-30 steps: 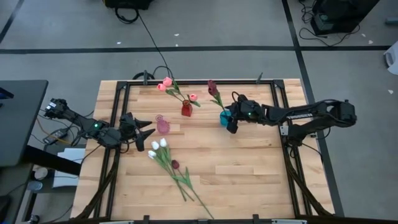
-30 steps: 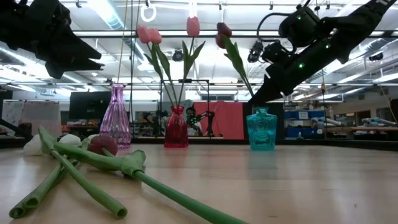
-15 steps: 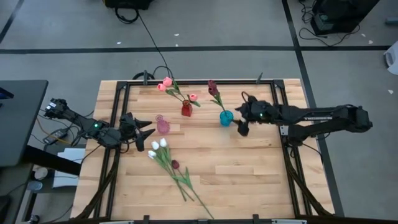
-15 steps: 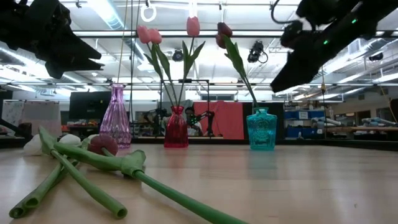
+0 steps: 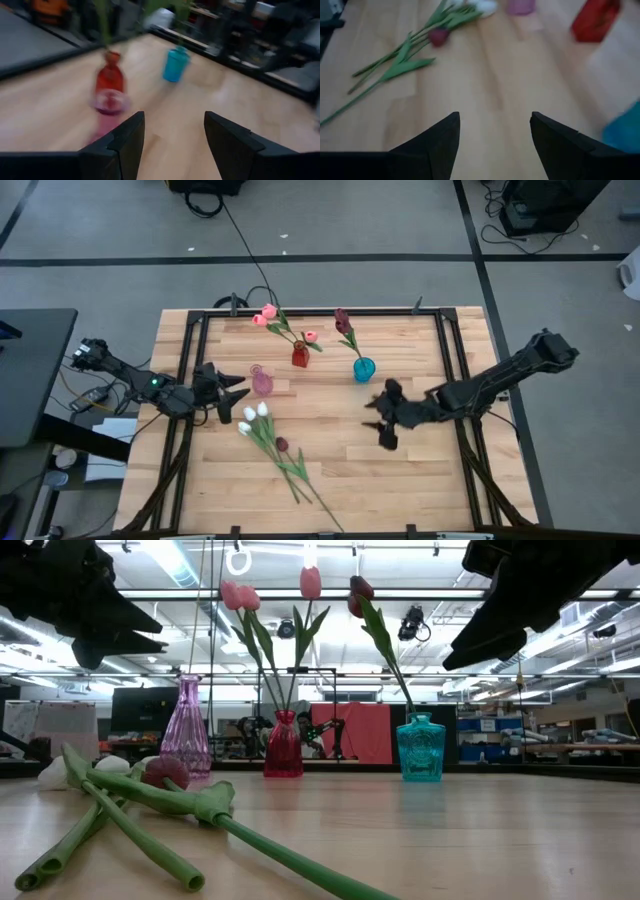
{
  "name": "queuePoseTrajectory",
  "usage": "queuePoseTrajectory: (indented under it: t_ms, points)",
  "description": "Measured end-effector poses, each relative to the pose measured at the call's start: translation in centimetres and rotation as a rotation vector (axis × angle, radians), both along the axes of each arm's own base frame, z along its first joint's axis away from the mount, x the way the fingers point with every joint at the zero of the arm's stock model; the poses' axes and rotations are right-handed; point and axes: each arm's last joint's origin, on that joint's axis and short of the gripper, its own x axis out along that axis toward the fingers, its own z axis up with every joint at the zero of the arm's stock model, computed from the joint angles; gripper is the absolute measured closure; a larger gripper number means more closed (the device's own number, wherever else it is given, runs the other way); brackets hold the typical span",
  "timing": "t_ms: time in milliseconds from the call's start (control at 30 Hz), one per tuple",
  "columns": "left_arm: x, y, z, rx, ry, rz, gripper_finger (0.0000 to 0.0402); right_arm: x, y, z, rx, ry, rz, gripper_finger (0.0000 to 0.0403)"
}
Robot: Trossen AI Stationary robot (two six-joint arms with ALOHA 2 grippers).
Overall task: Sort flowers into vase by color
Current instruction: Put the dark red tulip into the blue vase
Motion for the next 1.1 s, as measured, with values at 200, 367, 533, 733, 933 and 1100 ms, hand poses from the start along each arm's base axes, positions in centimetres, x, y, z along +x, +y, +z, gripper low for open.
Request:
queuePoseTrajectory:
  t_ms: [200,367,533,733,933,1100]
  points:
    - [1.5,-2.1,-0.1,-0.084,0.023,-0.305,0.0191,2.3,3.6,-0.6,0.042,0.051,0.091,0.0159]
    - [4.2,-4.9,-1.2,-0.005,0.041,-0.425,0.0191,4.3,5.7,-0.9,0.041,0.074,0.14,0.0159]
    - [7.1,-7.5,-2.7,0.0,0.192,-0.464,0.0191,5.8,7.0,-0.6,0.035,0.076,0.195,0.0159]
    - [11.4,-10.6,-2.9,0.112,0.441,-0.478,0.0191,6.3,7.4,0.1,0.049,0.067,0.239,0.016]
    - [14.8,-12.7,-3.1,0.28,0.693,-0.507,0.0191,6.2,7.3,0.0,0.008,0.079,0.268,0.0166]
    - [17.4,-13.8,-3.2,0.359,0.854,-0.572,0.0191,6.3,7.3,0.0,-0.001,0.076,0.271,0.0168]
